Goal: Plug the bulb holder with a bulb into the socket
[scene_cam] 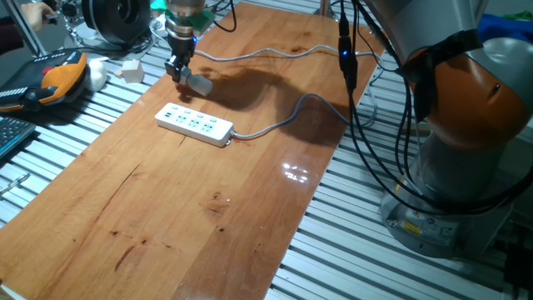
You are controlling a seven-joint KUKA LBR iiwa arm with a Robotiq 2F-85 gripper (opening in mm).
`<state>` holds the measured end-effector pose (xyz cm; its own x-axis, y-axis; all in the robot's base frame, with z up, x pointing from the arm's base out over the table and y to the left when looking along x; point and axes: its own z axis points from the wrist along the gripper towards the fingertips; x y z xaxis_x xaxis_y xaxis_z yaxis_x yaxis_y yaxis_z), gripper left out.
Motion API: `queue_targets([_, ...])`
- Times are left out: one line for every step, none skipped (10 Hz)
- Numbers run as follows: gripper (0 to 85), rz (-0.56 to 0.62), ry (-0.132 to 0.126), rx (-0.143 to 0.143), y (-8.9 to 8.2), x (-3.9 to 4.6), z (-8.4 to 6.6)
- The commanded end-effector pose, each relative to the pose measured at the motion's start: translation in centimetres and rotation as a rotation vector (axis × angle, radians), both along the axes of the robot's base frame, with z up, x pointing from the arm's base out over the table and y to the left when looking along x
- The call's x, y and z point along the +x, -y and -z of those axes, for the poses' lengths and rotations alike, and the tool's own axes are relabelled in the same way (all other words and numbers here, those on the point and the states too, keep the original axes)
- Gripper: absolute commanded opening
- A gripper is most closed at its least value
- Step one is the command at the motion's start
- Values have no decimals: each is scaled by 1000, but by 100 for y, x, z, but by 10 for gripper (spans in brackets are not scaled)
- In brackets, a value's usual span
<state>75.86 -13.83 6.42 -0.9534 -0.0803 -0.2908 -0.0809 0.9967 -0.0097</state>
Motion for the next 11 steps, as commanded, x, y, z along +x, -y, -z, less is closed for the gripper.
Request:
queue_targets([0, 4, -5, -1, 1, 2, -25])
queue_targets([0, 10, -15, 1, 2, 6, -72])
queue_targets([0, 16, -25, 1, 3, 7, -127])
queue_targets([0, 27, -43, 7, 3, 4, -203])
queue_targets([0, 40, -59, 21, 2, -13, -282])
queue_targets([0, 52, -76, 23, -21, -37, -379])
queue_targets([0, 70, -95, 17, -68, -82, -477])
queue_targets([0, 97, -110, 16, -143, -147, -567])
queue_targets([0, 121, -116, 18, -202, -203, -634])
queue_targets([0, 141, -122, 18, -247, -247, -712])
queue_targets([0, 171, -136, 27, -321, -298, -802])
